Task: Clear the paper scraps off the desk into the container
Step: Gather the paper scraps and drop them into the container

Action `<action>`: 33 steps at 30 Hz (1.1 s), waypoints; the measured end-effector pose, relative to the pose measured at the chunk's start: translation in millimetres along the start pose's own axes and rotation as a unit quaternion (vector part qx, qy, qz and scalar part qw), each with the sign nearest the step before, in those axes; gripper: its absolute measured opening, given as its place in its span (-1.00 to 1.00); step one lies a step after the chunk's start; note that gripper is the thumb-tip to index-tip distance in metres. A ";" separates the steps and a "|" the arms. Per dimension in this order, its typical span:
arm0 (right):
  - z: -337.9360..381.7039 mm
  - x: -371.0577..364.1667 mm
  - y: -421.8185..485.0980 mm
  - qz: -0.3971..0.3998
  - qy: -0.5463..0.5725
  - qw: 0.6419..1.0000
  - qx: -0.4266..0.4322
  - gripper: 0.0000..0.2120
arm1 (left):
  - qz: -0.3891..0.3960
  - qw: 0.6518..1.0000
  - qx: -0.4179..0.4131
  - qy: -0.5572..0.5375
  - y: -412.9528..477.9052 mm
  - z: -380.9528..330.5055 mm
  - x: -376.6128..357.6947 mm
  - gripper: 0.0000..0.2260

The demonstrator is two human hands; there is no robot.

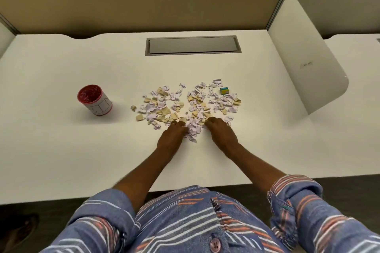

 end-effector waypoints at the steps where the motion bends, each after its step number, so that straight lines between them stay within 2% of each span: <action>1: -0.2 0.3 0.6 -0.005 0.001 1.000 0.001 -0.76 | 0.001 1.000 -0.004 -0.008 0.6 -1.2 3.0 -0.64; 3: 0.4 0.8 2.2 -0.011 0.010 1.000 0.001 -0.81 | 0.003 0.999 -0.020 -0.030 1.7 -4.1 10.1 -0.72; 7: -0.8 3.4 6.3 -0.036 0.050 0.998 -0.013 -0.82 | 0.003 0.998 -0.028 -0.051 8.1 6.5 8.4 -0.63; 11: -9.1 9.8 10.4 -0.086 0.186 0.973 -0.109 -0.84 | -0.063 0.985 -0.014 -0.160 9.7 12.5 20.3 -0.80; 14: -13.7 15.8 11.1 -0.102 0.308 0.920 -0.220 -0.90 | -0.099 0.971 -0.002 -0.218 9.8 18.2 36.6 -0.77; 17: -14.2 11.7 12.7 -0.079 0.488 0.814 -0.306 -0.94 | -0.118 0.948 0.038 -0.293 9.6 32.7 50.4 -0.79; 19: -6.0 11.5 14.6 -0.072 0.572 0.744 -0.337 -0.87 | -0.125 0.930 0.058 -0.341 9.5 44.1 59.2 -0.81; 22: 14.0 11.5 21.2 -0.058 0.639 0.678 -0.358 -0.80 | -0.137 0.908 0.062 -0.392 4.8 61.7 77.1 -0.83; 25: 39.1 14.1 29.9 -0.047 0.671 0.648 -0.357 -0.86 | -0.159 0.891 0.065 -0.421 -5.3 84.8 98.8 -0.85; 29: 70.5 10.5 43.0 -0.024 0.696 0.632 -0.340 -0.89 | -0.197 0.869 0.094 -0.444 -24.2 137.6 136.1 -0.84; 33: 90.6 0.2 54.6 -0.011 0.707 0.622 -0.337 -0.84 | -0.201 0.884 0.128 -0.402 -44.0 208.4 175.3 -0.84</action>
Point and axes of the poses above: each hand's wrist, its own y-axis towards the middle knuckle, its own x-axis out of the back of the hand, z = x × y, the point moved 5 cm from there along y, towards the middle knuckle, and after that the axes turned 1 degree about -x, right-handed, at the moved point
